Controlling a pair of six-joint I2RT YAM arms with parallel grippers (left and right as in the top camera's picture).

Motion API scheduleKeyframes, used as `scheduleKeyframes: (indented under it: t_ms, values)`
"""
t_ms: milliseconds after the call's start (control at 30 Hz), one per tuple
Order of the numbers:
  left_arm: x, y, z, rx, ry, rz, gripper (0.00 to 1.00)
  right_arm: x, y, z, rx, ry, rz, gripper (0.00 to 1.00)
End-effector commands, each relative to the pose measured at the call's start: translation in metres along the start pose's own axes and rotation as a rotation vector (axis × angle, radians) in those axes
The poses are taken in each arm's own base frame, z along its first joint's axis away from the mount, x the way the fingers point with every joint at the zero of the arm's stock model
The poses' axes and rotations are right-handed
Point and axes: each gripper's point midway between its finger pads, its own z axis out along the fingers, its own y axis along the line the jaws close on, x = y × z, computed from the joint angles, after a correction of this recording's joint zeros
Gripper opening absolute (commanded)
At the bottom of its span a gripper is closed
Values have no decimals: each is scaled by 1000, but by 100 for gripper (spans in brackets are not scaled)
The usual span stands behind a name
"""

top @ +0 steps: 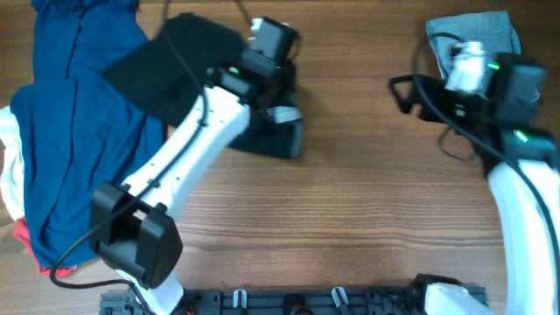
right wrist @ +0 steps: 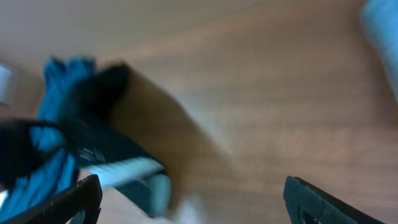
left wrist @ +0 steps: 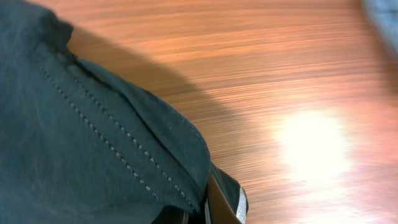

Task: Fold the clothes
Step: 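Grasp the black shorts with the left gripper and drag them rightward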

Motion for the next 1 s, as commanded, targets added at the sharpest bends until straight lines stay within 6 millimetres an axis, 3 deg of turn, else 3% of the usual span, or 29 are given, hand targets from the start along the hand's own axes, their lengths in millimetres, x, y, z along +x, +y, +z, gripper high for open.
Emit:
scheduleKeyframes:
  t_ms: [0, 133, 333, 367, 467, 567, 667, 767, 867, 967]
  values:
    - [-2, -45, 1, 92, -34, 41, 4, -29, 13, -58, 25, -166, -23, 95]
    - [5, -63, 8, 145, -19, 57, 4, -28, 13, -83, 80, -214, -25, 95]
    - [16, -65, 7, 165, 27, 62, 7, -14, 2, -71, 98, -140, 16, 95]
    - [19, -63, 8, 159, 40, 65, 16, -14, -1, -68, 102, -129, 22, 96]
    - [34, -54, 8, 125, 101, 80, 72, -10, -8, -57, 108, -93, 25, 96]
    - [59, -40, 5, 80, 201, 186, 93, -6, -17, -45, 115, -56, 38, 96]
    - [88, -27, 0, 52, 323, 311, 95, -2, -26, -32, 120, -20, 59, 97]
    - [107, -27, 1, 59, 375, 397, 90, 1, -32, -23, 124, 6, 74, 97]
    - [126, -42, 10, 109, 368, 551, 85, 4, -35, -18, 126, 21, 83, 97]
    - [142, -70, 23, 168, 317, 687, 85, 4, -36, -18, 126, 23, 85, 98]
